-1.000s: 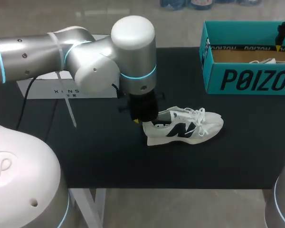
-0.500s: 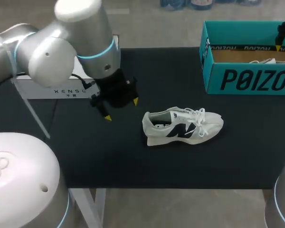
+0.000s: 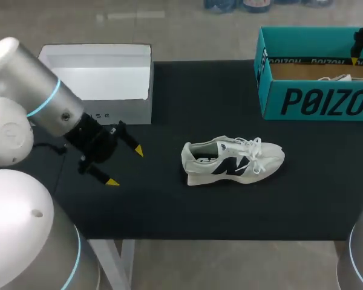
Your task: Take the shoe out of the shoebox, open the shoe tongue, remove and reinsert the insole, then place the shoe into the shoebox
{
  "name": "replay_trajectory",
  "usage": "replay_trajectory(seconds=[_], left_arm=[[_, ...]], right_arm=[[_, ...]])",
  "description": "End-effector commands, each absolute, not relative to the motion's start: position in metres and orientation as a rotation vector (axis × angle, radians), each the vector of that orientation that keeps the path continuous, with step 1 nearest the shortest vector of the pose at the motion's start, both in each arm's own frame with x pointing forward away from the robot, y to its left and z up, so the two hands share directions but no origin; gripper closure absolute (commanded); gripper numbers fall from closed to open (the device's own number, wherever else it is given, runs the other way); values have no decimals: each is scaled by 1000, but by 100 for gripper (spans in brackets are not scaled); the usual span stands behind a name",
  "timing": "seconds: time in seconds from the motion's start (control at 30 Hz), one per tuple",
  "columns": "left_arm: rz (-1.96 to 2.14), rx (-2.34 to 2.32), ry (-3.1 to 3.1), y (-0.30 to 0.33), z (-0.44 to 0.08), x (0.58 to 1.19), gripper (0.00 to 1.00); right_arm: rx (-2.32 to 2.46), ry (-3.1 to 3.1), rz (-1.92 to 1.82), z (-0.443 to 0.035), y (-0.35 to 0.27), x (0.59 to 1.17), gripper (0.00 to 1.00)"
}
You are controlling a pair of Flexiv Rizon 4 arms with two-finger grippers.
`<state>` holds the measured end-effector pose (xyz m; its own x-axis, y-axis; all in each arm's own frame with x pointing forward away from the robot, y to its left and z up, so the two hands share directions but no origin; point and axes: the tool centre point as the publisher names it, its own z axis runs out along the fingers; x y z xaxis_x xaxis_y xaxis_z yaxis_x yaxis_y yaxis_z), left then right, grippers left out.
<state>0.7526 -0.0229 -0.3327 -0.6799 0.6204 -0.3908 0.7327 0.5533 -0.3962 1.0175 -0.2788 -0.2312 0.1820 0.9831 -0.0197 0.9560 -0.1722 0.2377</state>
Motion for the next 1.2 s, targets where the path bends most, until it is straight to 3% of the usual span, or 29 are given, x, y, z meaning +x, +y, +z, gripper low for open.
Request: replay_trajectory(seconds=[0.03,0.3,0.67,1.2], left_arm=[[-1169,757,2209,-6,-340,743,0],[-1169,757,2209,-6,-340,743,0],[-1694,439,2200,-31,-352,754,0],[-1813,318,2290,-69,-367,773,0]], right_arm=[[2256,1879,206,-232,-279,1017,0],[2256,1879,206,-232,-279,1017,0],[2256,1879,206,-232,-279,1017,0],[2256,1879,206,-232,-279,1017,0]])
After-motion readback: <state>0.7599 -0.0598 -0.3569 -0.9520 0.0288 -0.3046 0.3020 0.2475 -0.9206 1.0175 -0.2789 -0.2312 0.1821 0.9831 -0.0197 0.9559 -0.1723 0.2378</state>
